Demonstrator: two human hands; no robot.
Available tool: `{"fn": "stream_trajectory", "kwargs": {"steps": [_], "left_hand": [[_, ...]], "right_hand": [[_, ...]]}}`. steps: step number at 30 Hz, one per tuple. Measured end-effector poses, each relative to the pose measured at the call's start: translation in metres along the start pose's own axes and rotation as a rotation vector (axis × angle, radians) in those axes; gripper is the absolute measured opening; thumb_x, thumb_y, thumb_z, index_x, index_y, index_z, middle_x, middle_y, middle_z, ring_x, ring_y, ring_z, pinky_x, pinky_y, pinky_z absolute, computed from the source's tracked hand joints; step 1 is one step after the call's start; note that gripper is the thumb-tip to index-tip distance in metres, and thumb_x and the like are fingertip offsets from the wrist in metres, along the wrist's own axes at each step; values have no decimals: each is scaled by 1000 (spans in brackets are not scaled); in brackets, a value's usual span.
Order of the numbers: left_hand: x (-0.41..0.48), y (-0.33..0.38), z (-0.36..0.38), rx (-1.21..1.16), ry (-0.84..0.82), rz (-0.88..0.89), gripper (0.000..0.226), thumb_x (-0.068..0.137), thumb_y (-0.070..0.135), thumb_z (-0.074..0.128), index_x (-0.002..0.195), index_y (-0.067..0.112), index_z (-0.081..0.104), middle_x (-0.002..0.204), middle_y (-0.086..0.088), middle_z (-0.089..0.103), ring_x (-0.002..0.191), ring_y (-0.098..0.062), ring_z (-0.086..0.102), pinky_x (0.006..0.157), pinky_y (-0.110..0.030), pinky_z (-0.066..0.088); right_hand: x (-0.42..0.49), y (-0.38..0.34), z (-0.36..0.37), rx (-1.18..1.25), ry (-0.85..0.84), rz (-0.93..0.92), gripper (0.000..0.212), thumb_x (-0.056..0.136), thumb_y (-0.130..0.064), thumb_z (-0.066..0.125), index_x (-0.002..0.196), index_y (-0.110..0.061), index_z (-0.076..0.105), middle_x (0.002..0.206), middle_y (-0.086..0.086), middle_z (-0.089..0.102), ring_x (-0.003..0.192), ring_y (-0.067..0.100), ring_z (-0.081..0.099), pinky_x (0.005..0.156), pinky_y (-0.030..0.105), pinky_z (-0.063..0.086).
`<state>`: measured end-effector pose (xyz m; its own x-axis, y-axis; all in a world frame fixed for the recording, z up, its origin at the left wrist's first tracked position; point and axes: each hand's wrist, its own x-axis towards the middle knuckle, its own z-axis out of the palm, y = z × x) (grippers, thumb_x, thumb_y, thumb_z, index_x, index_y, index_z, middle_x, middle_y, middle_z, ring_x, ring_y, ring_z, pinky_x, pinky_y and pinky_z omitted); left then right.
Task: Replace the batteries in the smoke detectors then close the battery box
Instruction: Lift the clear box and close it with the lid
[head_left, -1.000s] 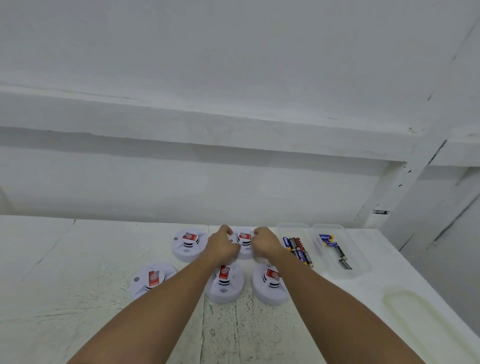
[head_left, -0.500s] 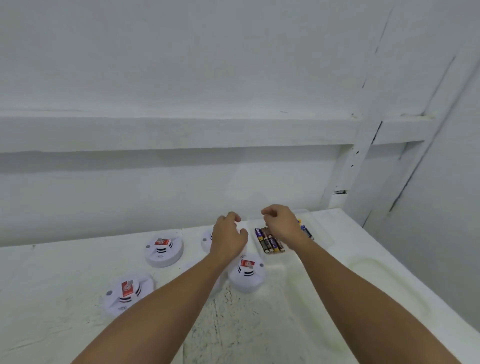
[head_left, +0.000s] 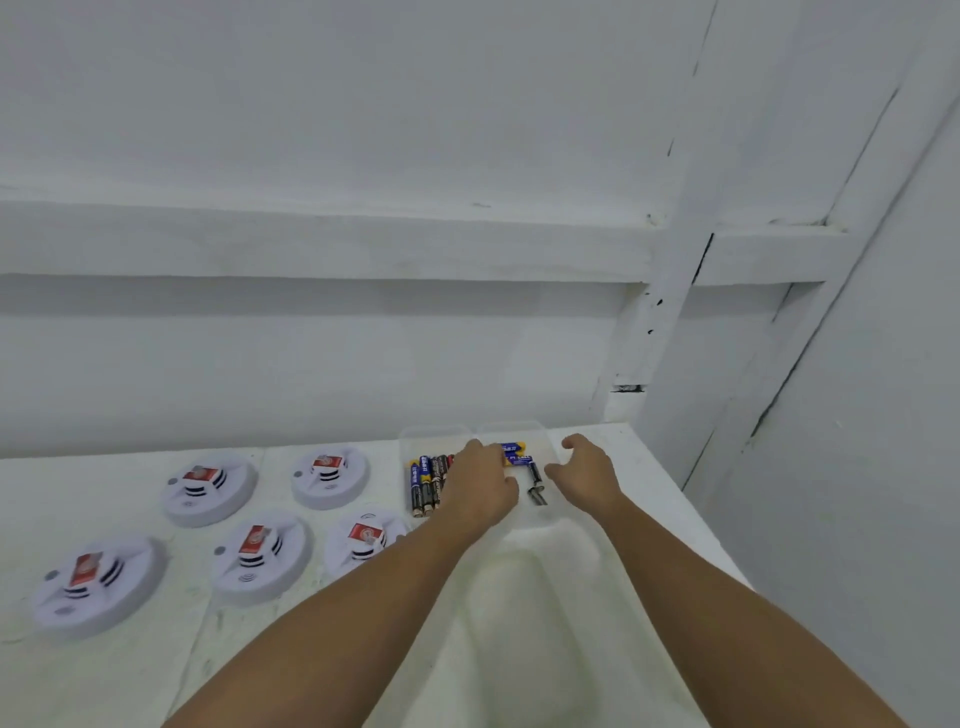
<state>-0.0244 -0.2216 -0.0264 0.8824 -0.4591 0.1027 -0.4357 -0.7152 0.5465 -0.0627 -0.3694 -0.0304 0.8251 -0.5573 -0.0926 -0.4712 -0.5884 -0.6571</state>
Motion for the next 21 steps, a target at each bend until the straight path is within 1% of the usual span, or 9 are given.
{"fn": "stream_trajectory", "kwargs": {"steps": [2, 3, 5, 7, 9, 11, 15, 19, 21], "left_hand": [[2, 8, 5, 98, 16, -5, 21, 87, 16, 50, 103, 5, 57, 108, -14, 51, 99, -29, 53, 80, -34, 42], [4, 9, 7, 146, 19, 1, 22, 88, 17, 50, 106, 5, 57, 110, -14, 51, 102, -29, 52, 83, -34, 42], [7, 17, 12, 221, 11, -4, 26, 89, 17, 51, 112, 6, 55, 114, -15, 50, 105, -29, 51, 85, -33, 41], [9, 23, 16, 277, 6, 2, 27, 88, 15, 51, 113, 6, 54, 114, -15, 50, 105, -29, 50, 85, -33, 41], [11, 28, 22, 303, 11, 8, 26, 88, 13, 51, 113, 6, 53, 113, -15, 50, 104, -28, 50, 82, -32, 40], [13, 34, 29, 276, 18, 15, 24, 88, 10, 51, 112, 7, 53, 113, -14, 50, 103, -28, 49, 77, -30, 38], [18, 44, 44, 154, 30, 56, 23, 87, 7, 48, 109, 7, 56, 109, -12, 49, 101, -27, 47, 73, -27, 37], [17, 42, 53, 0, 93, 111, 24, 88, 12, 51, 112, 9, 58, 108, -8, 47, 96, -24, 51, 79, -30, 45], [11, 42, 54, -94, 154, 114, 23, 89, 18, 54, 111, 11, 55, 107, -6, 44, 87, -22, 52, 75, -27, 44]], "right_hand": [[5, 10, 1, 68, -91, 22, 44, 84, -14, 59, 126, -6, 48, 110, 13, 61, 102, 30, 60, 72, 32, 48], [6, 10, 2, 111, -108, 23, 38, 84, -12, 57, 121, -7, 51, 107, 13, 62, 95, 29, 62, 66, 31, 51], [9, 14, -1, 170, -117, 4, 24, 84, -8, 54, 108, -8, 56, 99, 14, 63, 80, 26, 60, 50, 25, 47], [12, 17, -4, 203, -119, -15, 15, 84, -6, 53, 99, -10, 55, 91, 14, 60, 72, 24, 57, 44, 24, 45], [13, 23, -8, 222, -123, -13, 13, 84, -6, 53, 97, -10, 54, 87, 13, 59, 66, 23, 57, 44, 27, 49], [16, 30, -16, 233, -117, 0, 14, 85, -7, 53, 98, -9, 54, 87, 12, 59, 65, 23, 58, 46, 30, 53], [21, 48, -31, 253, -114, 27, 19, 86, -10, 52, 105, -10, 54, 96, 13, 58, 68, 20, 57, 42, 27, 49], [24, 61, -38, 293, -96, 40, 23, 86, -12, 55, 109, -12, 55, 95, 12, 60, 74, 22, 61, 43, 26, 49], [22, 65, -41, 340, -89, 44, 22, 87, -21, 60, 107, -13, 57, 94, 10, 63, 74, 24, 63, 48, 28, 52]]}}
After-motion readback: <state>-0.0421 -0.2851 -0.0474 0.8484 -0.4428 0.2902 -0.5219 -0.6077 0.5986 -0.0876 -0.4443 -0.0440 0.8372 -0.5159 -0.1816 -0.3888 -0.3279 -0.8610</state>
